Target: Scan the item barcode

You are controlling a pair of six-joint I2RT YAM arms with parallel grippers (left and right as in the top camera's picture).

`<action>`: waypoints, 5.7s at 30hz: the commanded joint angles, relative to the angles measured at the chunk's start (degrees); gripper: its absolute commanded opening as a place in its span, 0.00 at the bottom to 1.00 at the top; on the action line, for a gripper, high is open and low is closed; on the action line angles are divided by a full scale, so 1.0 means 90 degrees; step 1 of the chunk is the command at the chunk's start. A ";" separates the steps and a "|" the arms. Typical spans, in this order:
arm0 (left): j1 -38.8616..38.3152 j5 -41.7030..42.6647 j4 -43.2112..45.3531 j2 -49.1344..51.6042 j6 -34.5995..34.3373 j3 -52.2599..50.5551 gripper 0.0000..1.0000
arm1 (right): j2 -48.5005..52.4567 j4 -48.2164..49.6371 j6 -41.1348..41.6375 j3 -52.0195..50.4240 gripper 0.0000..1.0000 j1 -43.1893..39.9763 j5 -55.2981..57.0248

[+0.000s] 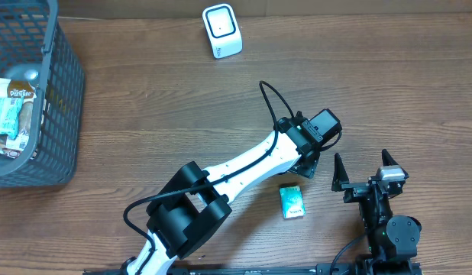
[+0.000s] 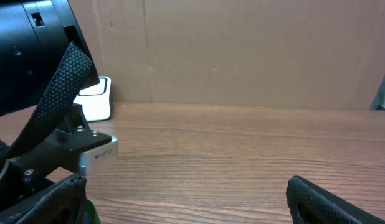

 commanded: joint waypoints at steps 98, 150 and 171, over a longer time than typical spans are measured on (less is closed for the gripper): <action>-0.0712 0.2528 -0.1598 0.0595 0.4126 -0.0058 0.04 | -0.0036 0.0046 0.0044 -0.0066 1.00 -0.0029 0.0010; -0.0668 0.2021 -0.0680 0.0323 0.2800 -0.0185 0.04 | -0.0036 0.0046 0.0044 -0.0066 1.00 -0.0029 0.0010; -0.0665 0.1683 -0.1566 0.0301 0.3043 -0.0073 0.04 | -0.0036 0.0049 0.0044 -0.0066 1.00 -0.0029 0.0010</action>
